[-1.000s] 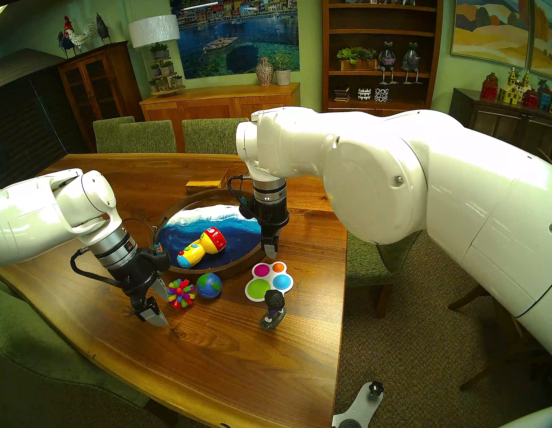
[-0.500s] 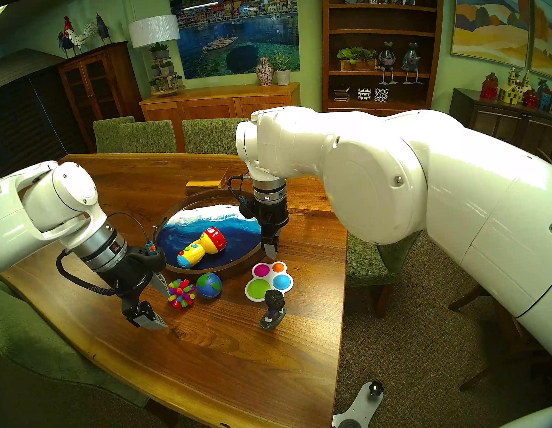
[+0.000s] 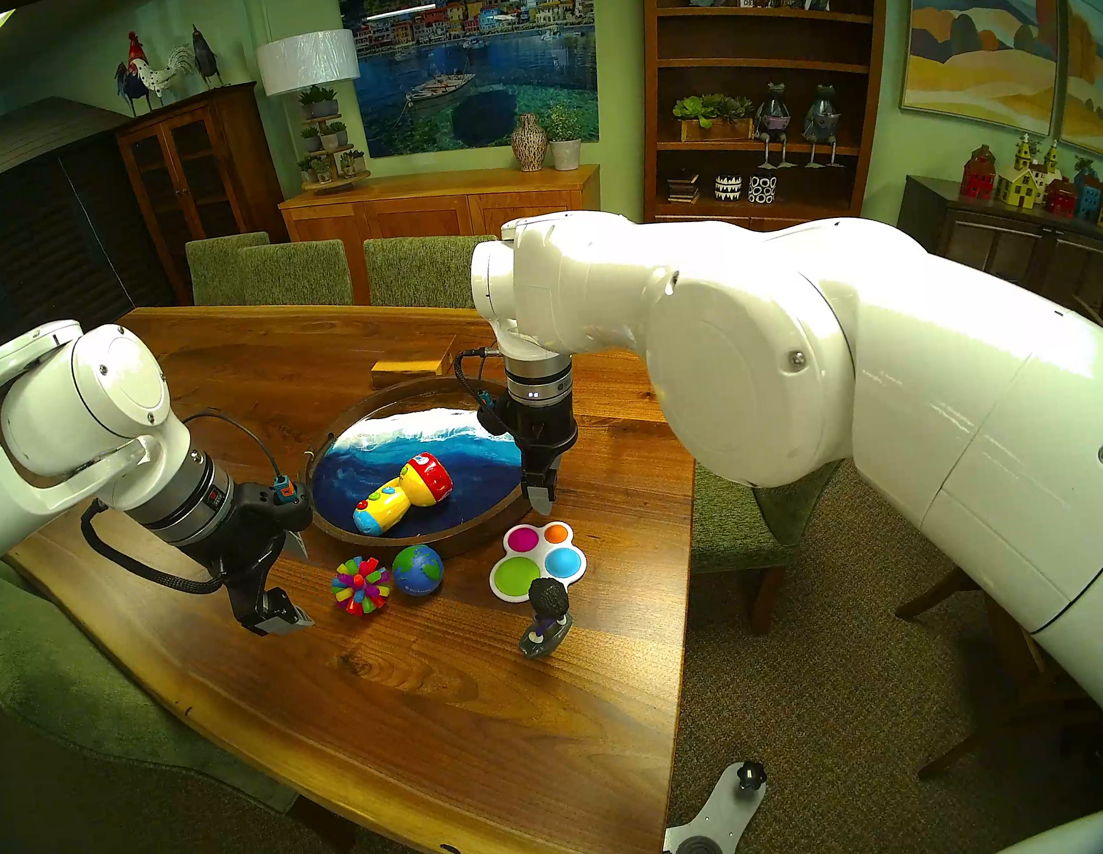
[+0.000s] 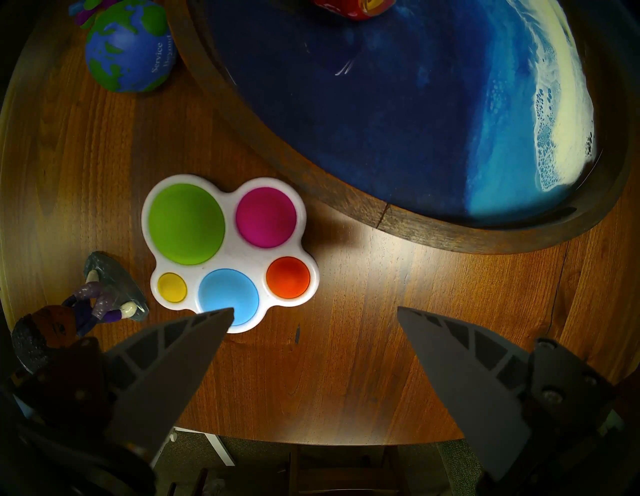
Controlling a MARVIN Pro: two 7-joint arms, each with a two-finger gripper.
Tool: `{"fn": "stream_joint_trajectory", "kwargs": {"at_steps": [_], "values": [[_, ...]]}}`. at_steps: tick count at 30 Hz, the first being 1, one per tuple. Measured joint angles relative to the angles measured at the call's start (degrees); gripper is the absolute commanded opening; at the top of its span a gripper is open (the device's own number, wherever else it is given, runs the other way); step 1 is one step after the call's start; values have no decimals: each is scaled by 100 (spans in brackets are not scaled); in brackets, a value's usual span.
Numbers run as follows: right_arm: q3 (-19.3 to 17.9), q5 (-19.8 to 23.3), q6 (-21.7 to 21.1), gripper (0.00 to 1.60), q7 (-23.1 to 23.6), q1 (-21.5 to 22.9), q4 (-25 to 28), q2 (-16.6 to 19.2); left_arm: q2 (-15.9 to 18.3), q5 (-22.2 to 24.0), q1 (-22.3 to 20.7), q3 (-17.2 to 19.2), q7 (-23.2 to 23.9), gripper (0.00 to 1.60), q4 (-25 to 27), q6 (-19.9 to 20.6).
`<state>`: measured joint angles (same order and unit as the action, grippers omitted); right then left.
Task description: Put toys in center tray
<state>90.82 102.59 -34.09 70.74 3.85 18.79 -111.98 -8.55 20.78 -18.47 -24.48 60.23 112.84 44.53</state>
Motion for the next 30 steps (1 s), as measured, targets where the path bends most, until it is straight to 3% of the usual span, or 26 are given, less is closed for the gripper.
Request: {"fn": "stream_joint_trajectory", "kwargs": {"at_steps": [12, 30], "values": [[-12, -2, 0, 160, 0, 6, 0, 0, 24, 497, 181, -84, -415, 160, -257, -15], [-28, -6, 0, 160, 0, 7, 0, 1, -915, 1168, 719, -129, -1024, 160, -1221, -269]]}}
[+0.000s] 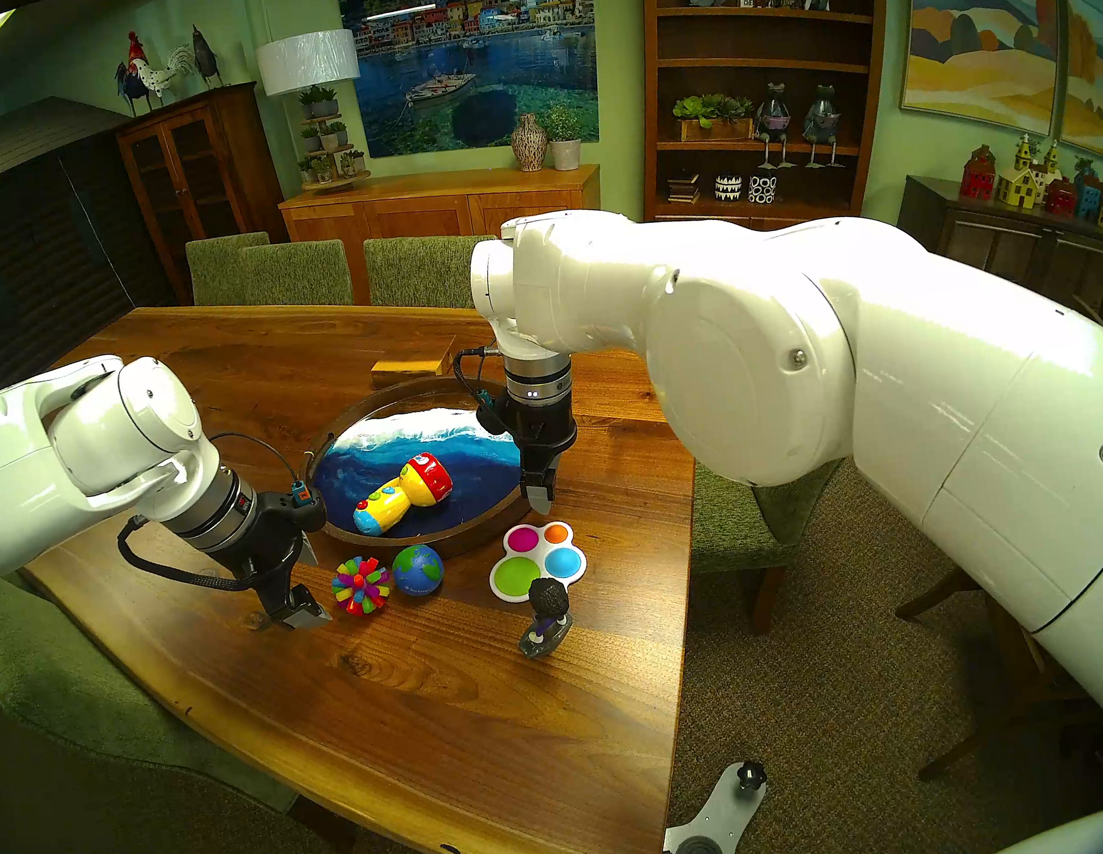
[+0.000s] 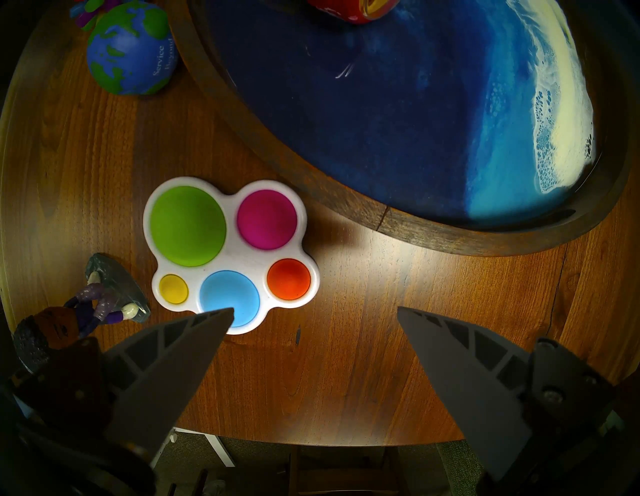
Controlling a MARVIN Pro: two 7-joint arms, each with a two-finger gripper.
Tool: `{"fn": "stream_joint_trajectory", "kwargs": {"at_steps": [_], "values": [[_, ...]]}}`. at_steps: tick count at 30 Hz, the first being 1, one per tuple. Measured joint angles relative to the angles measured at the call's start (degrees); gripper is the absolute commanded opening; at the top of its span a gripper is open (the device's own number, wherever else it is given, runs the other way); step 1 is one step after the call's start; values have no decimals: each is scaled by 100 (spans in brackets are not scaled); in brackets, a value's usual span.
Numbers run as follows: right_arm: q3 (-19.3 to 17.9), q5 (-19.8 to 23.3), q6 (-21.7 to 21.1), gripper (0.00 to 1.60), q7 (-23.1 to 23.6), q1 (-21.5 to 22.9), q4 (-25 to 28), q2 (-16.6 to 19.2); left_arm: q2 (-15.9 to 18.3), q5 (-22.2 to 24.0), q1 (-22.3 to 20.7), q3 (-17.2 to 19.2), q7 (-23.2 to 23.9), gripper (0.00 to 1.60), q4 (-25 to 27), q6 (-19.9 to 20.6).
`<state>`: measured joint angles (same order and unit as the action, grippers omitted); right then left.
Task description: Put toys in center tray
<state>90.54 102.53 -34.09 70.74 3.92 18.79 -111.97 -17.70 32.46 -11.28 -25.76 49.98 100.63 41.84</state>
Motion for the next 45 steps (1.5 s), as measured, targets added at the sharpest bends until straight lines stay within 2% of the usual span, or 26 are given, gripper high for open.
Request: {"fn": "stream_joint_trajectory", "kwargs": {"at_steps": [12, 22, 23, 24, 25, 26, 28, 29, 31, 39, 45], "values": [[-8, -5, 0, 160, 0, 1, 0, 0, -580, 292, 321, 35, -298, 160, -493, -99], [-13, -9, -1, 160, 0, 2, 0, 0, -841, 393, 587, 15, -569, 160, -672, -154], [-13, -10, -1, 160, 0, 2, 0, 0, -855, 394, 609, 8, -593, 152, -681, -159], [-14, -11, -1, 160, 0, 2, 0, 0, -862, 393, 626, -3, -617, 128, -682, -164], [-14, -11, -1, 160, 0, 2, 0, 0, -865, 392, 634, -10, -633, 123, -682, -167], [-15, -11, -1, 160, 0, 2, 0, 0, -866, 386, 645, -21, -656, 93, -678, -171], [-16, -13, -1, 160, 0, 2, 0, 0, -860, 362, 658, -44, -695, 62, -654, -174], [-16, -13, -1, 160, 0, 2, 0, 1, -855, 350, 660, -50, -705, 52, -641, -175], [-17, -14, -1, 160, 0, 3, 0, 1, -825, 308, 661, -59, -732, 3, -600, -178], [-22, -19, -1, 160, 0, 3, 0, 1, -625, 187, 614, -55, -767, 0, -444, -185], [-25, -23, -2, 160, -1, 3, 0, 1, -437, 137, 485, 13, -622, 0, -369, -193]]}}
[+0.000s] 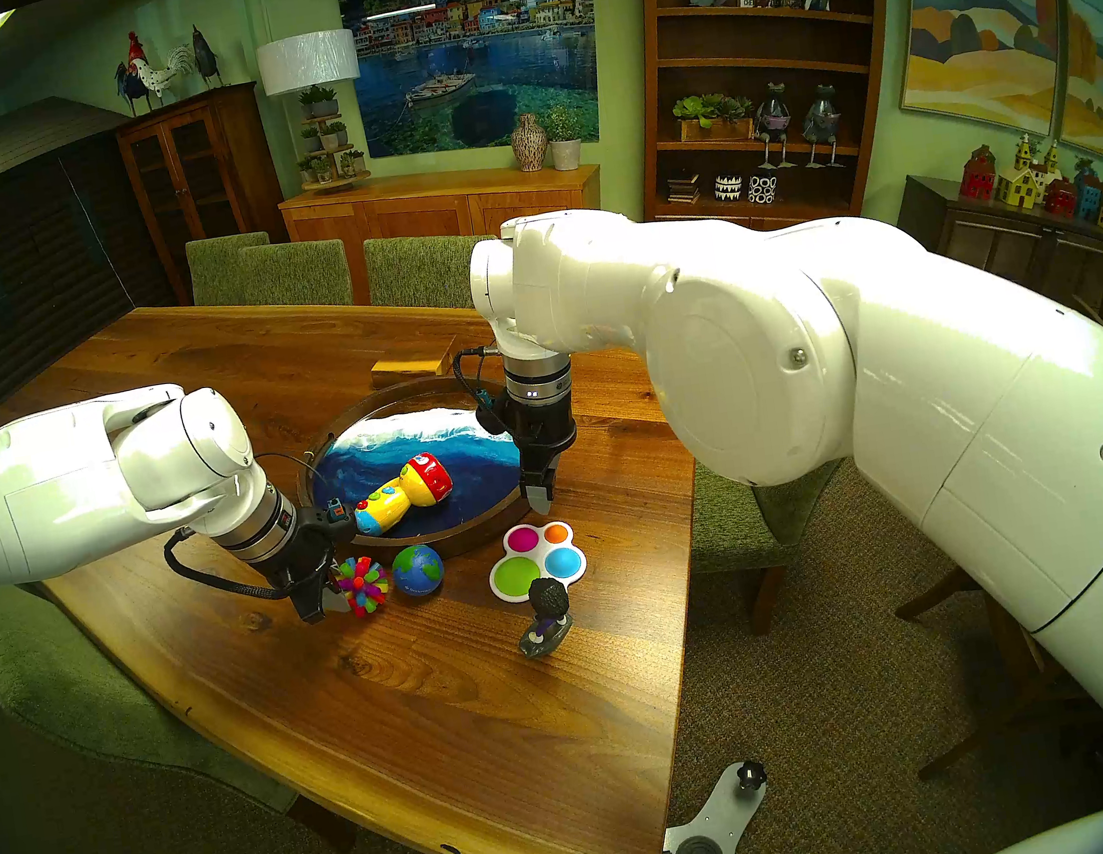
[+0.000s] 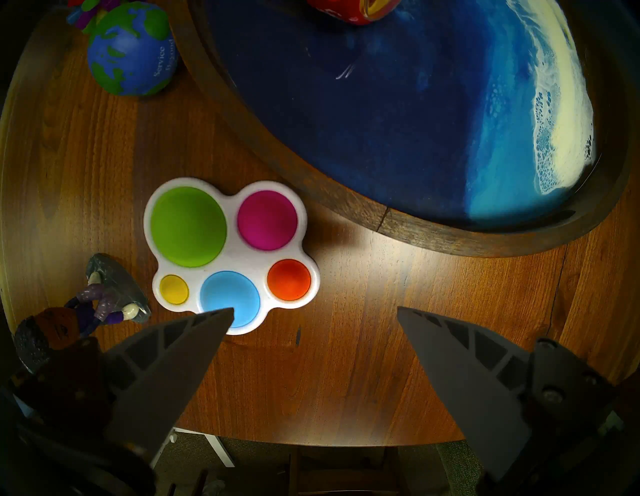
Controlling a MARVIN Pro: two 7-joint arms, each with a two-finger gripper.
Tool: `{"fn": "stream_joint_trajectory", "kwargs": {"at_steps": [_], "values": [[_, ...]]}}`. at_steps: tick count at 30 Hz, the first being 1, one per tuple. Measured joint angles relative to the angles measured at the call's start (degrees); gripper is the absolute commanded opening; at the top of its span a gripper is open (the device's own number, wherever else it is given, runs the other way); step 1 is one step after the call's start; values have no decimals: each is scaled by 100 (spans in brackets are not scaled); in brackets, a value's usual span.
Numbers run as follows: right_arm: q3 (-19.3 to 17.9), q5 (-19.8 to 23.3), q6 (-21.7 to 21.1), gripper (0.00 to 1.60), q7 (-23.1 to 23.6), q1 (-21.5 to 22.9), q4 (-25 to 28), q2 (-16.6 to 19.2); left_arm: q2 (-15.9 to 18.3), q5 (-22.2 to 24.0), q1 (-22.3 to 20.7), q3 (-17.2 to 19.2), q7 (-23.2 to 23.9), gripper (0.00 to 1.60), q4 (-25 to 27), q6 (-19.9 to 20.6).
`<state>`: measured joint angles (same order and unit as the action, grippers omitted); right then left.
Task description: Put toys in center tray
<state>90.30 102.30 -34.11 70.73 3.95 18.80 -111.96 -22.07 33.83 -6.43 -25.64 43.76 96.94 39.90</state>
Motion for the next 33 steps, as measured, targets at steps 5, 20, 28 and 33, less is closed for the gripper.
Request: {"fn": "stream_joint_trajectory", "kwargs": {"at_steps": [5, 20, 28, 33], "values": [[-2, -2, 0, 160, -2, 0, 0, 0, 109, -20, -160, 143, 131, 0, -7, 0], [-11, -11, -1, 160, -2, 0, 0, 1, -271, 237, -369, 528, 348, 0, -492, 265], [-17, -15, -2, 160, -2, 0, -1, 1, -810, 446, -259, 704, 147, 0, -1061, 431], [-20, -17, -2, 160, -3, 0, -1, 2, -1125, 537, -180, 778, -13, 0, -1541, 508]]}}
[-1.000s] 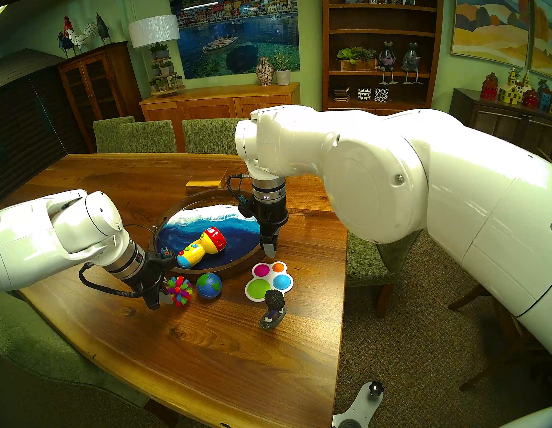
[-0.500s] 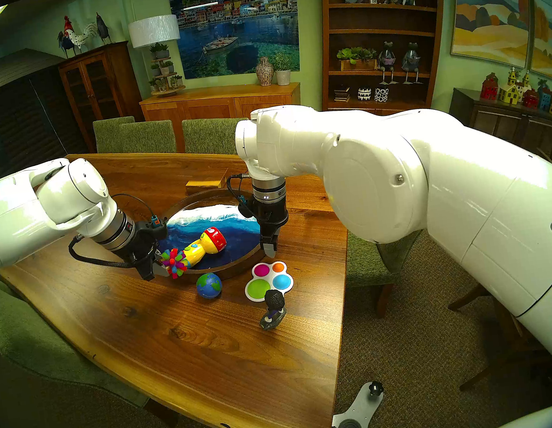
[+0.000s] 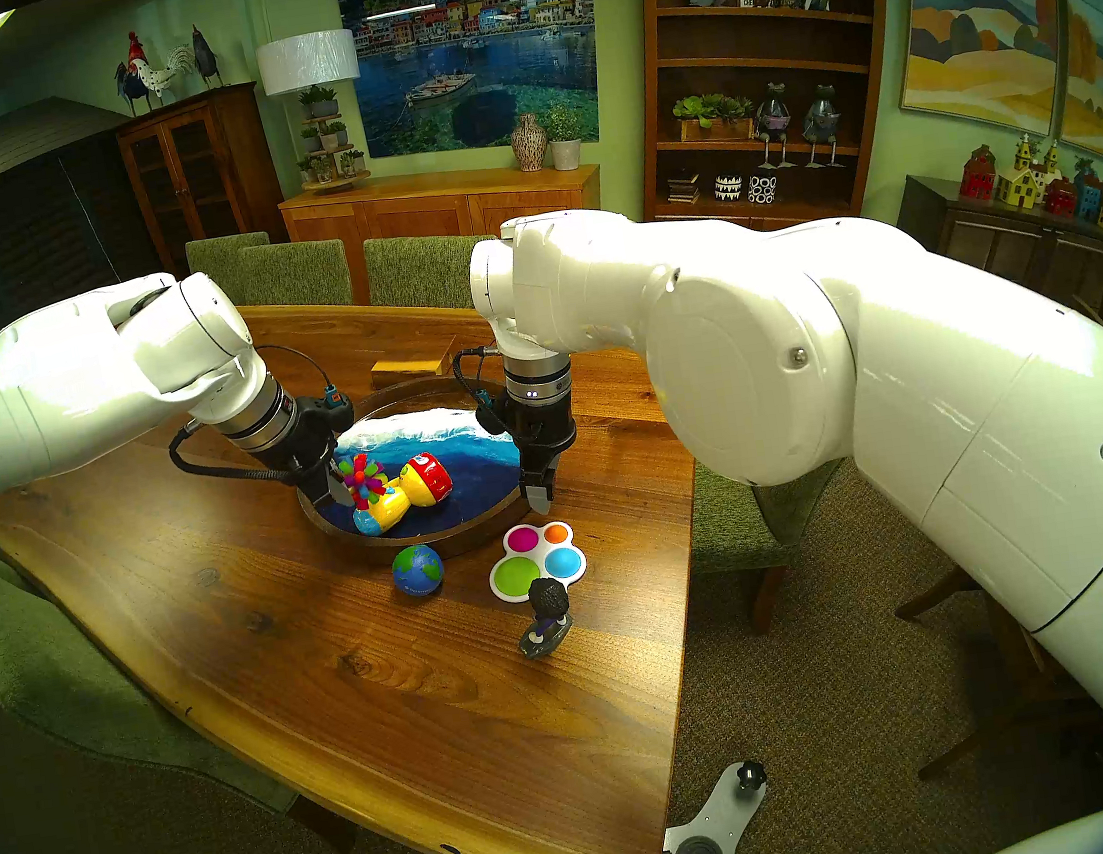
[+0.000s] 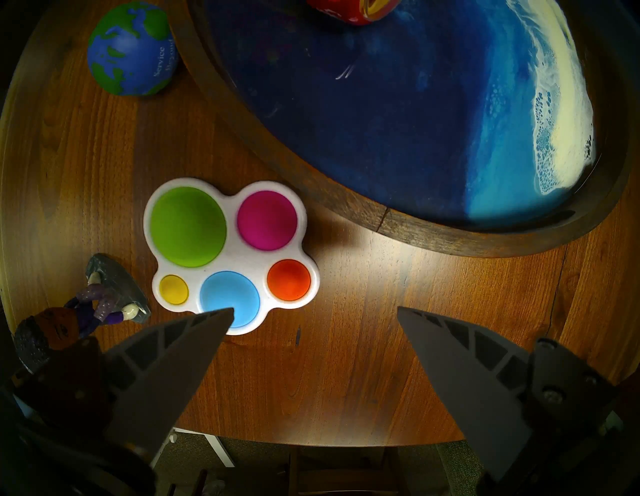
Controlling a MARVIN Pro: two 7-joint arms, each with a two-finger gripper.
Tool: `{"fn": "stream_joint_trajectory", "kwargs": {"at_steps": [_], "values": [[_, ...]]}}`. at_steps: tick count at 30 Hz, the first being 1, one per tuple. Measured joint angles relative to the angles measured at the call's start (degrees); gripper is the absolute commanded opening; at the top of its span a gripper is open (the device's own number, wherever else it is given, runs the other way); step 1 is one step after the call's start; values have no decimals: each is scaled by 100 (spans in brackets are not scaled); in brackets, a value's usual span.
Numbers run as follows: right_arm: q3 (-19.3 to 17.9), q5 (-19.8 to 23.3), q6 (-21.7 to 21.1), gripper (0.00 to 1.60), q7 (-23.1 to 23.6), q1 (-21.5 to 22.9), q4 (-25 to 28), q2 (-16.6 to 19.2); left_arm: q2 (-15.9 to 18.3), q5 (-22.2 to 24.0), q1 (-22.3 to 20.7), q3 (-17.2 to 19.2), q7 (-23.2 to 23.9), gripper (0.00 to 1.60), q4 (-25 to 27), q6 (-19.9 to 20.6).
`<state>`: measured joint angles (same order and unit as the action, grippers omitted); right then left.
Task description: Put toys in center tray
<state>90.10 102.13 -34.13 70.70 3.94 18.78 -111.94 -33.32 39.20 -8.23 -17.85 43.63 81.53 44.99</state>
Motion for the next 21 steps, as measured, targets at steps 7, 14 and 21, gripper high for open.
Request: {"fn": "stream_joint_trajectory", "kwargs": {"at_steps": [7, 14, 21], "values": [[-4, -4, -1, 160, 0, 0, 0, 1, -379, 116, 166, 42, -173, 0, -665, 24], [-9, -8, -1, 160, -1, 0, 0, 1, -674, 246, 386, 41, -255, 0, -1344, -85], [-12, -11, -1, 160, -2, 0, 0, 2, -925, 353, 600, 34, -257, 79, -2016, -256]]}}
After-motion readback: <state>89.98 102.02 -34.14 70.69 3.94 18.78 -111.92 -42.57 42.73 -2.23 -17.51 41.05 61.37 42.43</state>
